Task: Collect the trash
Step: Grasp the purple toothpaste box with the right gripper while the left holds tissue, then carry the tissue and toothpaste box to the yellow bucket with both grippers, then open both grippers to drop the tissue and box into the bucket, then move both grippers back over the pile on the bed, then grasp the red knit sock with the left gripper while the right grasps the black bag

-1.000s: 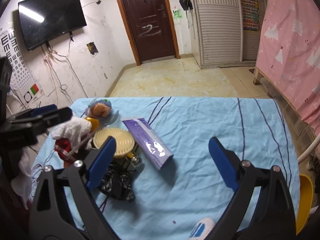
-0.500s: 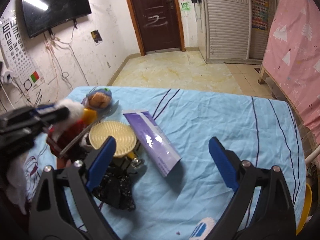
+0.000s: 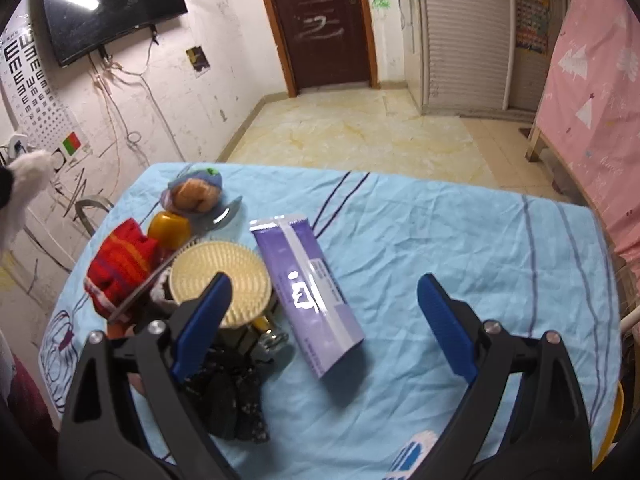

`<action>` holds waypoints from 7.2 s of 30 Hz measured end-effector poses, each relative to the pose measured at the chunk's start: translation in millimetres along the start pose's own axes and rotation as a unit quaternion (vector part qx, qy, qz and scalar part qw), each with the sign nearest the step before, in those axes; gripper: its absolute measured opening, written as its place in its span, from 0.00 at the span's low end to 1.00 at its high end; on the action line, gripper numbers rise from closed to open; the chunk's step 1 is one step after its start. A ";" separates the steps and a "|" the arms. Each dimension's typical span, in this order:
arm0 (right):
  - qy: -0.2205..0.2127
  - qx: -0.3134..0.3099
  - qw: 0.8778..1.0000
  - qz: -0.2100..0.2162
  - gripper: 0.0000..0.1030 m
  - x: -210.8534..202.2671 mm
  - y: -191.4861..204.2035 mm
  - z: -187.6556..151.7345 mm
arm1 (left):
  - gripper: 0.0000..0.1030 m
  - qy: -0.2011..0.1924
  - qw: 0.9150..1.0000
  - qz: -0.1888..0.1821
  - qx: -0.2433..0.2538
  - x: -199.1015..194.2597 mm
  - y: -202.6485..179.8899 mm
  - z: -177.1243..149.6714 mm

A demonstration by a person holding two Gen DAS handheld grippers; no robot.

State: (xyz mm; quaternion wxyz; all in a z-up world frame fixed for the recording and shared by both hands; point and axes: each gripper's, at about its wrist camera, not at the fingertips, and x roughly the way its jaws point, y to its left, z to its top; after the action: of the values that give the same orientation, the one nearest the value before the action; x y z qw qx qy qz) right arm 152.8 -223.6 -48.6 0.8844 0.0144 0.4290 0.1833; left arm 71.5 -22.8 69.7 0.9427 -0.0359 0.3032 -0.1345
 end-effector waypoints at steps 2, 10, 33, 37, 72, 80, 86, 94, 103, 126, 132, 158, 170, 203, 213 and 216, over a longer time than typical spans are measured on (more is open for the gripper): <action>0.003 0.013 1.000 0.010 0.79 3.0 -5.8 0.9 | 0.18 0.007 1.000 -0.002 -0.005 1.5 2.4 -1.3; 0.022 -0.017 0.999 -0.019 0.52 4.3 -6.6 -10.6 | 0.18 0.016 1.000 -0.004 -0.012 3.6 8.0 -4.5; -0.042 -0.047 0.997 -0.045 0.06 -44.7 2.7 -27.4 | 0.18 0.022 1.000 -0.011 -0.010 -10.6 -13.6 -10.8; -0.065 -0.028 0.997 -0.041 0.06 -67.4 -6.5 -34.3 | 0.18 0.019 1.000 -0.019 0.003 -15.3 -31.3 -10.4; -0.114 0.159 0.971 -0.136 0.07 -191.6 -222.6 -184.3 | 0.18 0.097 0.967 -0.179 0.155 56.2 -320.8 -34.9; -0.094 0.211 0.965 -0.124 0.43 -175.3 -254.9 -210.4 | 0.18 0.127 0.957 -0.185 0.182 88.5 -371.9 -39.5; -0.106 0.228 0.958 -0.137 0.48 -185.2 -266.4 -217.7 | 0.20 0.142 0.952 -0.191 0.194 106.2 -401.9 -44.3; -0.117 0.242 0.951 -0.152 0.52 -199.2 -271.3 -224.6 | 0.62 0.157 0.952 -0.189 0.184 116.0 -402.6 -47.2; -0.121 0.217 0.958 -0.142 0.58 -201.9 -247.1 -206.6 | 0.63 0.143 0.958 -0.192 0.155 97.7 -370.8 -38.3; -0.104 0.092 0.987 -0.081 0.70 -158.0 -112.2 -118.1 | 0.68 0.076 0.985 -0.140 0.065 36.9 -213.5 -1.8; -0.092 0.057 0.992 -0.066 0.74 -138.6 -74.8 -98.1 | 0.69 0.062 0.990 -0.117 0.046 26.9 -168.9 2.9; -0.036 -0.038 0.999 0.006 0.87 -67.9 32.4 -59.9 | 0.69 0.063 0.997 0.011 -0.033 27.9 18.1 -6.5; -0.010 -0.049 0.998 0.034 0.88 -38.4 46.2 -55.4 | 0.69 0.114 0.992 0.036 -0.038 71.9 44.4 -32.3; -0.021 -0.077 0.997 0.020 0.25 -48.3 63.6 -62.3 | 0.16 0.079 0.996 0.035 -0.004 40.4 18.8 -40.7; -0.053 -0.043 0.998 0.015 0.26 -80.7 39.3 -69.8 | 0.16 0.056 0.998 0.028 0.005 13.2 -1.9 -31.0; -0.065 -0.028 0.997 0.012 0.26 -92.8 26.5 -73.1 | 0.16 0.050 0.998 0.023 0.012 7.5 -16.3 -27.4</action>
State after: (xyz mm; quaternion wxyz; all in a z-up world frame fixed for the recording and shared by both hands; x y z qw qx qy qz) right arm 36.2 -239.7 -20.0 0.9083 0.0062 0.3648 0.2045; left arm 57.6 -40.1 45.7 0.9297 -0.0111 0.3488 -0.1177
